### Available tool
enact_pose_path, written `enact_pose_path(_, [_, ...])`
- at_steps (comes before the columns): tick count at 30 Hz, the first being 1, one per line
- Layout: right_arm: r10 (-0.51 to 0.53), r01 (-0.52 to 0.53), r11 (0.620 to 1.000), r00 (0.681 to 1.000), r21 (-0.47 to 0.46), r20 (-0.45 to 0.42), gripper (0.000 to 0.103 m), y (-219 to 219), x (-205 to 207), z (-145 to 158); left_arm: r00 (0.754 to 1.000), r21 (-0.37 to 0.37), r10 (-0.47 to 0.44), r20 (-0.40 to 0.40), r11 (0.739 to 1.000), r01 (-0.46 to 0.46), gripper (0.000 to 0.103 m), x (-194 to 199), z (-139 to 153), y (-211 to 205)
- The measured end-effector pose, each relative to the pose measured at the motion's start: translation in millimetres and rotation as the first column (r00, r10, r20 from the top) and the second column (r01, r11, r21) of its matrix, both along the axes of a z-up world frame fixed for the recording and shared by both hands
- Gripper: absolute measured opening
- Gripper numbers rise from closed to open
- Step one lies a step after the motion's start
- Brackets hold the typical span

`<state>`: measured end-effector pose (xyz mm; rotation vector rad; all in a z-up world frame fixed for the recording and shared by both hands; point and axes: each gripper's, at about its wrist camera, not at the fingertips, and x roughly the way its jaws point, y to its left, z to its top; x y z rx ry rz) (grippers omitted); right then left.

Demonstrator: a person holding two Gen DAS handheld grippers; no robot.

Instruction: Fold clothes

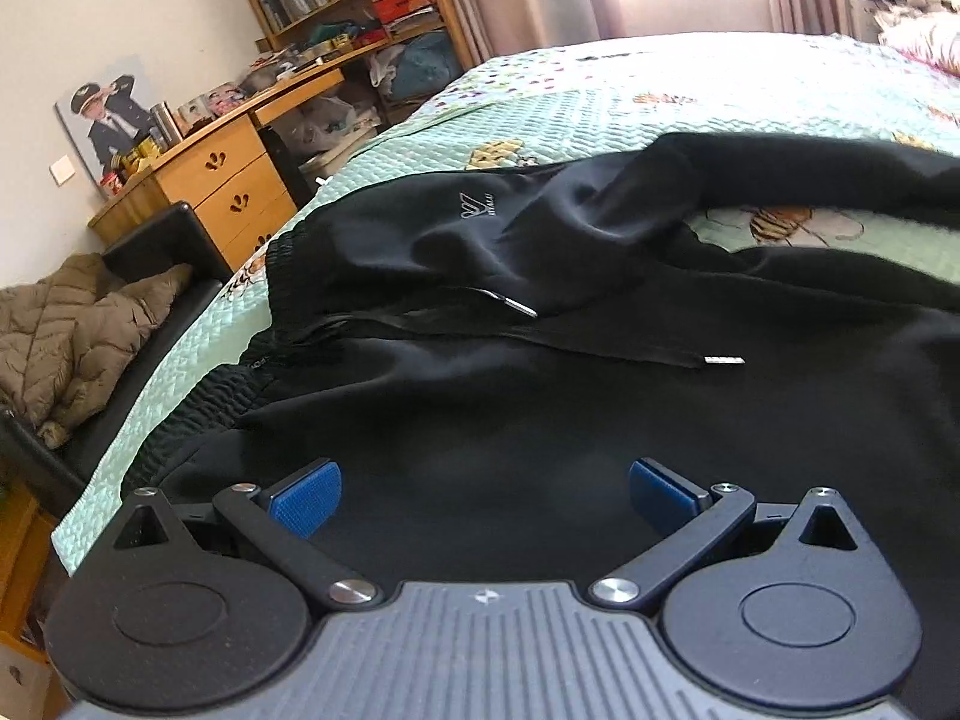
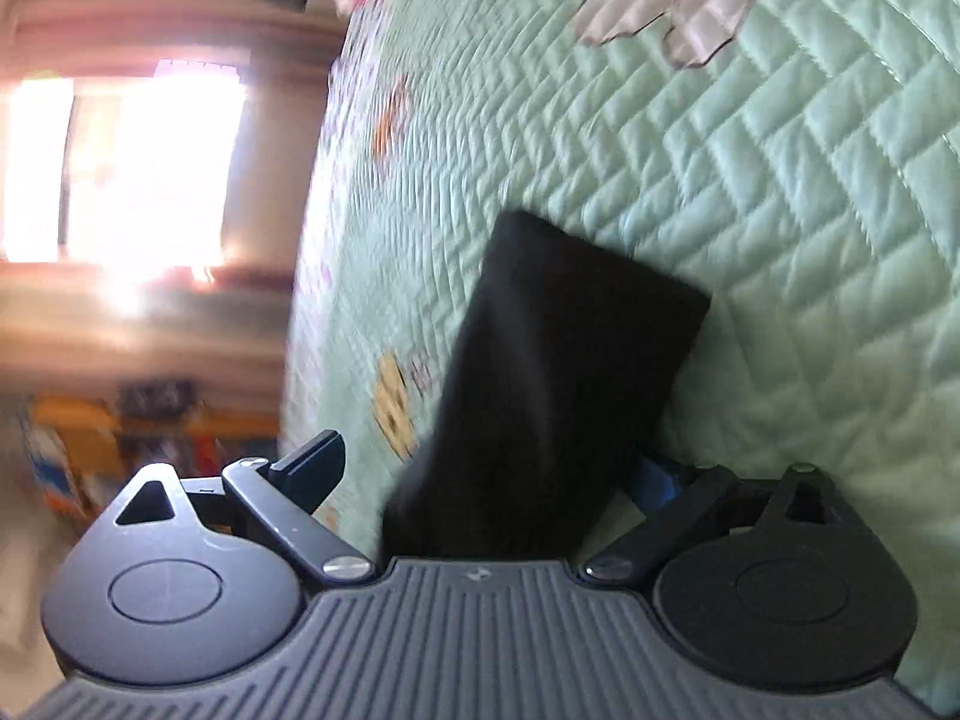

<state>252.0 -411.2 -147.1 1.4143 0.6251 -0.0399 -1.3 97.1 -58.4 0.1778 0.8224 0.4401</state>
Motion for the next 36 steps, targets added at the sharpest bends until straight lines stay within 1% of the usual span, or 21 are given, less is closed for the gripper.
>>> enact_pose_path(2, [-0.004,0.003,1.000,1.000,0.008,0.005,0.089,-4.9,1.0,-3.0,1.000,0.009,-0.002,-0.010,1.000,0.002,0.102,1.9,-1.9,-4.0])
enact_pose_path(4, [0.004,-0.005,1.000,1.000,-0.030,-0.015,0.066,-12.7,-0.9,-5.9,1.000,0.011,-0.004,-0.015,1.000,0.004,0.102,3.2,-1.9,-7.1])
enact_pose_path(5, [0.006,-0.007,0.999,1.000,-0.045,-0.026,0.040,-16.8,-2.1,-8.1,1.000,0.015,-0.008,-0.016,1.000,0.008,0.102,3.6,-1.3,-9.5])
enact_pose_path(6, [0.000,-0.002,0.999,0.999,-0.036,-0.039,0.022,-21.7,-4.8,-14.2,1.000,0.021,-0.013,-0.015,1.000,0.013,0.102,3.8,-0.6,-11.9])
enact_pose_path(7, [0.004,-0.005,1.000,0.999,-0.027,-0.037,0.018,-24.4,-6.0,-18.4,1.000,0.025,-0.019,-0.013,1.000,0.019,0.102,3.6,-0.1,-14.0])
enact_pose_path(9, [0.055,-0.062,0.983,0.997,-0.172,-0.047,0.013,-10.4,5.8,1.2,0.999,0.033,-0.029,-0.014,0.999,0.030,0.102,4.4,0.6,-18.4])
enact_pose_path(12, [0.128,-0.146,0.914,0.989,-0.379,-0.074,0.011,10.7,23.4,30.5,0.999,0.042,-0.039,-0.018,0.998,0.039,0.102,6.3,0.7,-21.7])
enact_pose_path(14, [0.171,-0.199,0.840,0.980,-0.505,-0.101,0.010,24.7,35.2,50.1,0.999,0.044,-0.043,-0.019,0.998,0.044,0.102,7.9,1.6,-23.0])
enact_pose_path(15, [0.197,-0.226,0.790,0.974,-0.570,-0.112,0.010,34.2,42.5,62.9,0.999,0.044,-0.045,-0.016,0.998,0.045,0.102,9.1,3.4,-22.6])
enact_pose_path(16, [0.251,-0.251,0.714,0.963,-0.654,-0.095,0.010,55.5,56.3,90.7,0.999,0.049,-0.041,-0.009,0.998,0.042,0.102,10.0,6.5,-21.8])
enact_pose_path(17, [0.305,-0.249,0.666,0.951,-0.704,-0.048,0.010,74.1,67.1,121.0,0.999,0.055,-0.038,-0.003,0.998,0.038,0.102,10.8,9.5,-20.9])
enact_pose_path(18, [0.359,-0.233,0.659,0.933,-0.715,0.026,0.010,86.5,73.3,150.6,0.999,0.060,-0.035,0.003,0.998,0.034,0.102,11.7,12.5,-20.0])
enact_pose_path(20, [0.451,-0.193,0.652,0.876,-0.734,0.170,0.010,109.1,85.1,208.4,1.000,0.067,-0.022,0.020,0.998,0.021,0.102,12.8,19.7,-17.0])
enact_pose_path(22, [0.454,-0.108,0.668,0.843,-0.736,0.289,0.009,109.5,90.8,250.6,0.999,0.070,-0.004,0.038,0.998,0.002,0.102,12.8,26.5,-13.2])
enact_pose_path(23, [0.429,-0.091,0.700,0.847,-0.708,0.315,0.009,99.2,93.7,257.9,0.999,0.069,0.002,0.044,0.998,-0.005,0.102,11.8,28.1,-11.4])
enact_pose_path(24, [0.396,-0.071,0.727,0.856,-0.682,0.333,0.009,85.2,96.6,256.7,0.999,0.068,0.007,0.049,0.998,-0.010,0.102,10.7,29.4,-9.6])
enact_pose_path(26, [0.316,-0.041,0.750,0.899,-0.660,0.303,0.009,50.7,98.9,231.8,0.999,0.064,0.006,0.036,0.998,-0.009,0.102,9.5,26.3,-6.8])
enact_pose_path(29, [0.207,-0.096,0.732,0.975,-0.674,0.086,0.009,3.3,106.5,147.7,1.000,0.046,0.007,-0.002,0.999,-0.007,0.102,12.3,17.0,-4.2])
enact_pose_path(31, [0.161,-0.166,0.718,0.984,-0.676,-0.071,0.009,-14.1,96.7,89.6,1.000,0.036,0.004,-0.016,0.999,-0.003,0.102,13.0,13.5,-6.1])
enact_pose_path(33, [0.130,-0.211,0.751,0.976,-0.626,-0.172,0.009,-24.9,88.3,37.4,1.000,0.031,-0.011,-0.018,0.999,0.012,0.102,13.4,13.7,-10.1])
enact_pose_path(36, [0.111,-0.160,0.827,0.986,-0.539,-0.123,0.010,-36.8,69.1,1.6,1.000,0.030,-0.015,-0.027,0.999,0.015,0.102,15.6,14.3,-13.3])
